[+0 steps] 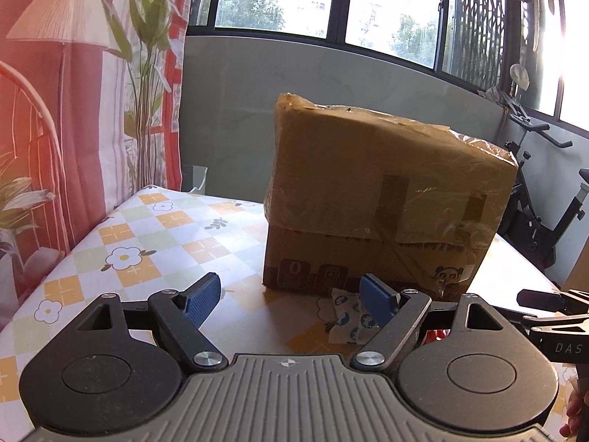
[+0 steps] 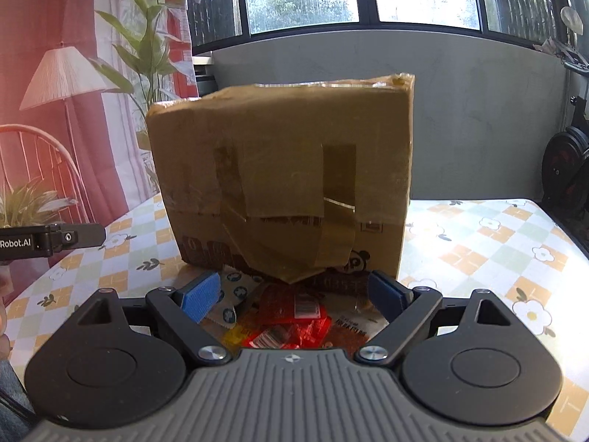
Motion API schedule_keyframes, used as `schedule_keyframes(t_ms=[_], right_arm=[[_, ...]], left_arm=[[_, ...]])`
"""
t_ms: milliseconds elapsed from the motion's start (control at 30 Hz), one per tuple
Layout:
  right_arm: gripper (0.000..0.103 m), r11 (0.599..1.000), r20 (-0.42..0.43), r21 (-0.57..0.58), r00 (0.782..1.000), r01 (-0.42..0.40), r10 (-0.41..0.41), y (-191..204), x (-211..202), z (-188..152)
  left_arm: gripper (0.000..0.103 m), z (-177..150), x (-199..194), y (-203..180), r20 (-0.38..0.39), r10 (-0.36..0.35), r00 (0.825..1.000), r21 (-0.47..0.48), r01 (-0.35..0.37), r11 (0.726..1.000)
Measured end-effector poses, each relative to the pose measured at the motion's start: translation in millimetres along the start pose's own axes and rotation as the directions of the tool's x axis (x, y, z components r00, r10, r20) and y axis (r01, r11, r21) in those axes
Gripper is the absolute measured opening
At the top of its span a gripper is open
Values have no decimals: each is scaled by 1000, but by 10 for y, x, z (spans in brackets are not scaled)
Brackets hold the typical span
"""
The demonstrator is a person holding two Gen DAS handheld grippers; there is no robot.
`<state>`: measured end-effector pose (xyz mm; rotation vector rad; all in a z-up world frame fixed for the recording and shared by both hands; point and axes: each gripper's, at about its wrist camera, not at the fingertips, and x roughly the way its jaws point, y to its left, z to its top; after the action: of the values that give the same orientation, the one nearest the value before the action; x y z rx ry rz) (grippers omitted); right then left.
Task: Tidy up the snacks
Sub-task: 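Withdraw both open tools from the box back toward the snack pile, then lower the right tool onto the yellow snack packet and close it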
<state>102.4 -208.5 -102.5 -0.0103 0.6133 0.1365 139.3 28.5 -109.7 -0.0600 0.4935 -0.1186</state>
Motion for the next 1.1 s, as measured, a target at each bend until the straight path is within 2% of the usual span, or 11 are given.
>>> schedule_keyframes(t_ms=[367, 633, 933, 1000, 1100], right_arm=[[88, 1000, -107, 16, 994, 10, -8, -23, 112, -393], [84, 1000, -139, 0, 990, -28, 28, 56, 180, -440], [83, 995, -221, -33, 972, -89, 80, 286, 432, -461], [77, 995, -240, -51, 968, -89, 74, 328, 497, -483], [75, 992, -240, -93, 969, -82, 58, 357, 505, -506]], left_arm=[[84, -239, 71, -2, -60, -11, 998, 30, 12, 999], [84, -306, 151, -9, -88, -20, 996, 24, 22, 999], [84, -348, 181, -41, -106, -27, 994, 28, 30, 999], [84, -352, 188, -44, -109, -26, 994, 30, 30, 999], [84, -355, 194, -49, -111, -26, 994, 30, 29, 999]])
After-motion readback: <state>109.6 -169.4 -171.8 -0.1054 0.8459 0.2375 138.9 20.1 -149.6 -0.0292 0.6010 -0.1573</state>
